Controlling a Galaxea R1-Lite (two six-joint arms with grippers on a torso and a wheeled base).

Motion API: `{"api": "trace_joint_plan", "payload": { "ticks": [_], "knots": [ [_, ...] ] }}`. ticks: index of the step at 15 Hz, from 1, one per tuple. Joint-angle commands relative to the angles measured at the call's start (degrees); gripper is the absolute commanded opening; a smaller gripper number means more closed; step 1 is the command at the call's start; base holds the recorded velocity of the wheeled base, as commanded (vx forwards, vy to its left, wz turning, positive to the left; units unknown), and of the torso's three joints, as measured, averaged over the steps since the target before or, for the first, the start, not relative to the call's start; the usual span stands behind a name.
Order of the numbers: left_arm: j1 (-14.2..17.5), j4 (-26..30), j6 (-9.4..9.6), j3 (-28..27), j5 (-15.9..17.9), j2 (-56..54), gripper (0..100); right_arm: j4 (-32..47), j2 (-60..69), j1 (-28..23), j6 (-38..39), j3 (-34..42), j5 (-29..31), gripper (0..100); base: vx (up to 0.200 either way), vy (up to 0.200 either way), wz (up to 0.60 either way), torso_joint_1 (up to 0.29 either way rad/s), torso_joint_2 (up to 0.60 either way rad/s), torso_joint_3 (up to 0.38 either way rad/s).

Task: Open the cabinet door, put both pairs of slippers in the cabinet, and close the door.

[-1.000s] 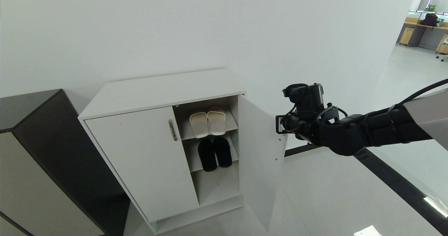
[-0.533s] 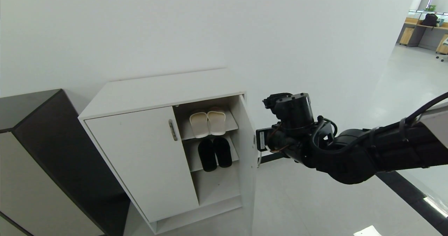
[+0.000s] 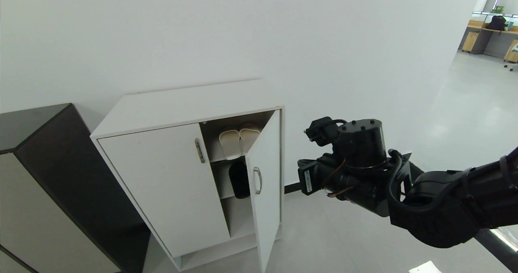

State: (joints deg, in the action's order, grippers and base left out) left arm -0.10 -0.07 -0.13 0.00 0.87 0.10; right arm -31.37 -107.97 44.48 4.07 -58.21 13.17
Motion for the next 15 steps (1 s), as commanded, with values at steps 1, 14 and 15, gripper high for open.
{"api": "trace_joint_plan", "payload": {
  "ticks": [1, 14, 15],
  "knots": [
    [0.01, -0.01, -0.04, 0.00, 0.01, -0.01, 0, -0.27, 0.04, -0.01, -0.12, 1.78, -0.16, 0, 0.000, 0.000, 0.00, 0.000, 0.00, 0.000],
    [0.01, -0.01, 0.05, 0.00, 0.10, -0.01, 0, -4.49, -0.22, -0.36, 0.15, 5.56, -4.90, 0, 0.000, 0.000, 0.32, 0.001, 0.00, 0.002],
    [0.01, -0.01, 0.05, 0.00, 0.10, -0.01, 0, -5.90, -0.22, -1.24, 0.06, 6.27, -6.13, 0, 0.000, 0.000, 0.00, 0.000, 0.00, 0.000]
  ]
}}
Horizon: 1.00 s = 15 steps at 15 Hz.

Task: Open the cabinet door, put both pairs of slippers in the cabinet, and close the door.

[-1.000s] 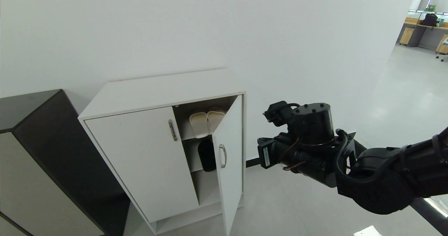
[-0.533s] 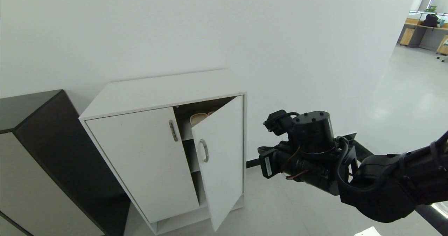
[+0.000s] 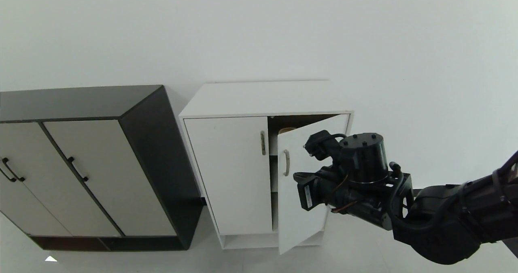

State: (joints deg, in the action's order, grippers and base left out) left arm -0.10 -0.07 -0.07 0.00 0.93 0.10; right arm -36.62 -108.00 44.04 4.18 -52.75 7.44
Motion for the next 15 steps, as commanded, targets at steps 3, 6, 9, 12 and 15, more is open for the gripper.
{"api": "trace_joint_plan", "payload": {
  "ticks": [3, 6, 9, 12, 15],
  "knots": [
    [0.01, -0.01, -0.01, 0.00, 0.04, -0.01, 0, -2.58, -0.11, -2.38, -0.14, 3.44, -1.37, 0, 0.000, 0.000, 0.00, 0.000, 0.00, 0.000],
    [0.01, -0.01, 0.07, 0.00, 0.04, -0.01, 0, -7.41, 2.18, -4.23, -0.67, 10.12, -12.80, 0, 0.000, 0.000, 0.00, 0.000, 0.00, 0.000],
    [0.01, -0.01, 0.07, 0.00, 0.04, -0.01, 0, -8.03, 2.26, -6.25, -3.65, 12.23, -16.84, 0, 0.200, 0.000, 0.00, -0.002, 0.00, 0.005],
    [0.01, -0.01, 0.07, 0.00, 0.04, -0.01, 0, -8.03, 2.00, -6.43, -3.74, 12.32, -16.84, 0, 0.200, 0.000, 0.00, 0.001, 0.00, 0.002],
    [0.01, -0.01, 0.07, 0.00, 0.04, -0.01, 0, -8.03, 2.00, -6.52, -3.74, 12.32, -16.84, 0, 0.200, 0.000, 0.00, 0.006, 0.00, 0.002]
  ]
}}
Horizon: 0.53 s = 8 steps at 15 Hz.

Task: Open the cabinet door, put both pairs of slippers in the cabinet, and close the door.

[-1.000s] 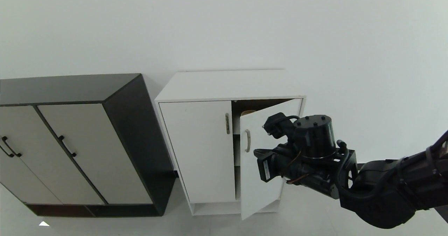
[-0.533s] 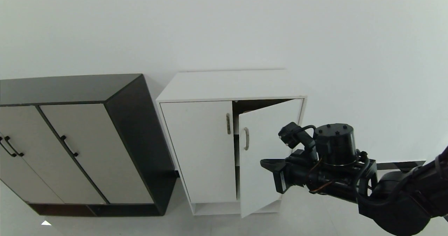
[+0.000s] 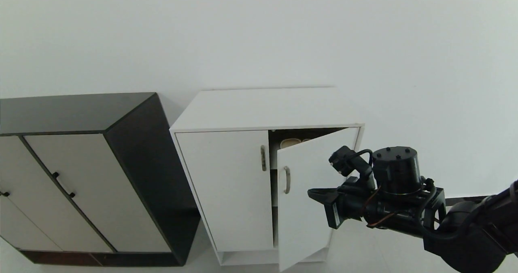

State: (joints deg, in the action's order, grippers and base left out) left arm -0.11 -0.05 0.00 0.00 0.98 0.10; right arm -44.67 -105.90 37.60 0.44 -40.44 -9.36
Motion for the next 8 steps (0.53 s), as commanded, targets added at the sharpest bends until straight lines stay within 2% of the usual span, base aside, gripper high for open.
{"api": "trace_joint_plan", "payload": {
  "ticks": [1, 5, 8],
  "knots": [
    [0.02, -0.04, 0.00, 0.00, -0.01, -0.01, 0, -0.07, -0.18, -0.07, 0.00, 0.09, -0.04, 0, 0.200, 0.000, 0.00, 0.007, 0.00, 0.007],
    [0.02, -0.04, 0.09, 0.00, -0.01, -0.01, 0, -0.16, -1.15, -0.33, 0.35, -1.05, -0.13, 0, 0.200, 0.000, 0.00, 0.001, 0.00, 0.000],
    [0.02, -0.04, 0.09, 0.00, 0.08, -0.01, 0, -0.25, -3.44, -1.82, 1.06, -3.77, -0.22, 0, 0.000, 0.000, 0.00, 0.000, 0.00, 0.000]
  ]
}}
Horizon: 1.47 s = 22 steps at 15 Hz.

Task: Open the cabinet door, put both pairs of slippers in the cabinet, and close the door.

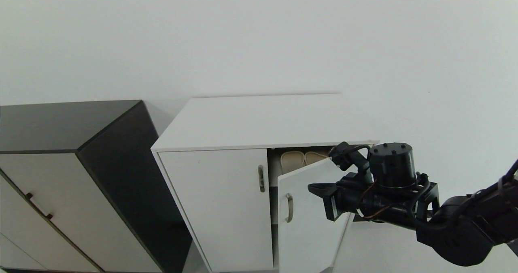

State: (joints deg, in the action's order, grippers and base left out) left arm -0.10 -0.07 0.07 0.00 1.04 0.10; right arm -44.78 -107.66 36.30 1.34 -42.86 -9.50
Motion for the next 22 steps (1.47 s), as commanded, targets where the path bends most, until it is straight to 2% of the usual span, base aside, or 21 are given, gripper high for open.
{"api": "trace_joint_plan", "payload": {
  "ticks": [1, 8, 22],
  "knots": [
    [0.01, -0.01, 0.01, 0.00, 0.02, -0.01, 0, -0.22, -2.47, -0.71, 1.12, -2.58, -0.08, 0, 0.000, 0.000, 0.00, 0.000, 0.00, 0.000],
    [0.01, -0.01, -0.07, 0.00, 0.02, -0.01, 0, 0.04, -5.99, -3.78, 1.21, -9.43, 0.00, 0, 0.000, 0.000, 0.00, 0.000, 0.00, 0.000],
    [0.01, -0.01, -0.16, 0.00, -0.07, -0.01, 0, -0.14, -10.47, -6.24, 1.30, -14.00, -0.17, 0, 0.000, 0.000, 0.00, 0.000, 0.00, 0.000]
  ]
}}
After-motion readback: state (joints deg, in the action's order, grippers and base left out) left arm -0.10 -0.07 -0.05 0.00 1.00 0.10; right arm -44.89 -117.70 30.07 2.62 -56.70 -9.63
